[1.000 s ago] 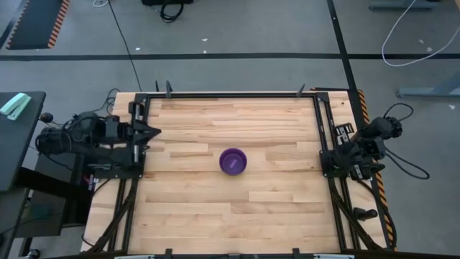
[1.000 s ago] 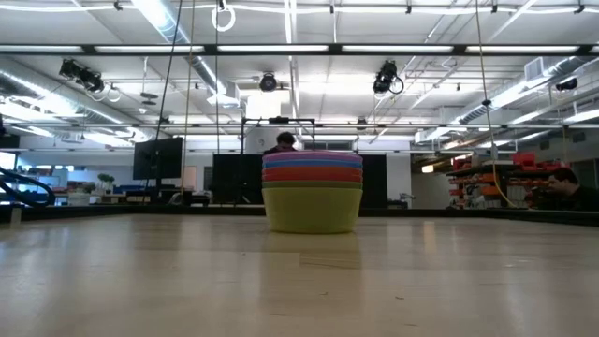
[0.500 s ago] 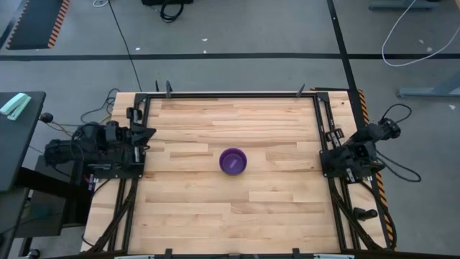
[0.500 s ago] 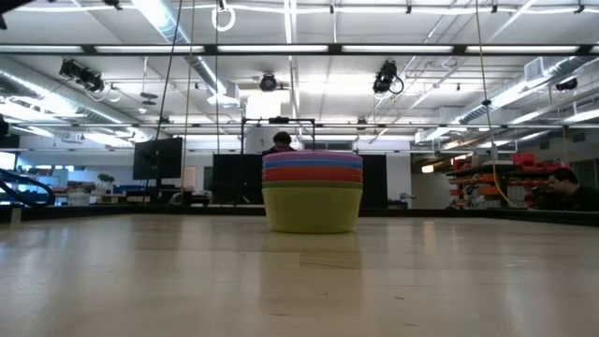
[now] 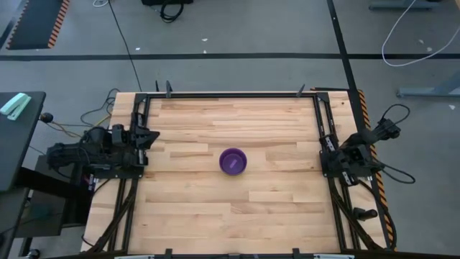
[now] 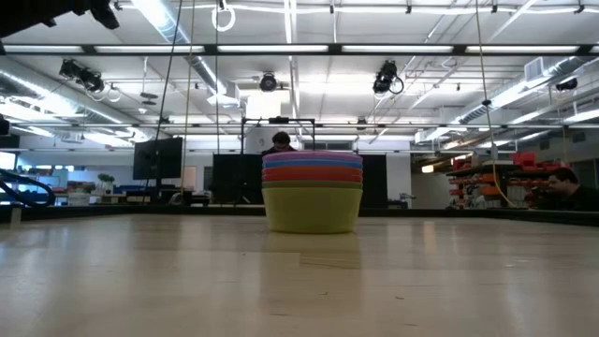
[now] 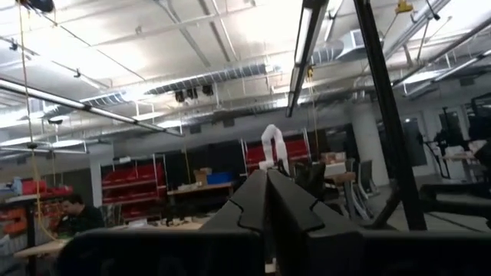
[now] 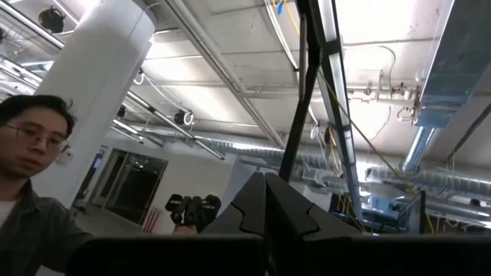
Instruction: Nest bowls inside each other
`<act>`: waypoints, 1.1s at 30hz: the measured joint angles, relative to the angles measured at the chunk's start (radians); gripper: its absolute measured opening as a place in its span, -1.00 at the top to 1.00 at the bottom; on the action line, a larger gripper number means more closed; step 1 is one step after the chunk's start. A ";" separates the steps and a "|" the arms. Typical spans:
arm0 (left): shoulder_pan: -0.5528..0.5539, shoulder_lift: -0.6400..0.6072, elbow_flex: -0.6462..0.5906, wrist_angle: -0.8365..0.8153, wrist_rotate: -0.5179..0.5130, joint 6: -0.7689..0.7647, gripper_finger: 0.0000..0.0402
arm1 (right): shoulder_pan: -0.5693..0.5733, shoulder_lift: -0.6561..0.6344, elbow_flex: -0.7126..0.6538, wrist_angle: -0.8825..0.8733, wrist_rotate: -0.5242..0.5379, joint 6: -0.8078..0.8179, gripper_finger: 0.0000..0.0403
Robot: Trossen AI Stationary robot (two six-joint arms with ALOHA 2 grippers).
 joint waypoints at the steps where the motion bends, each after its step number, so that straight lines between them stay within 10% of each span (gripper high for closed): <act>1: 0.000 0.000 -0.005 0.000 0.000 0.000 0.93 | 0.000 0.000 -0.006 0.007 0.000 0.000 0.96; 33: 0.086 -0.028 -0.198 0.209 0.013 -0.042 0.96 | 0.000 0.000 -0.032 0.035 -0.008 0.018 0.96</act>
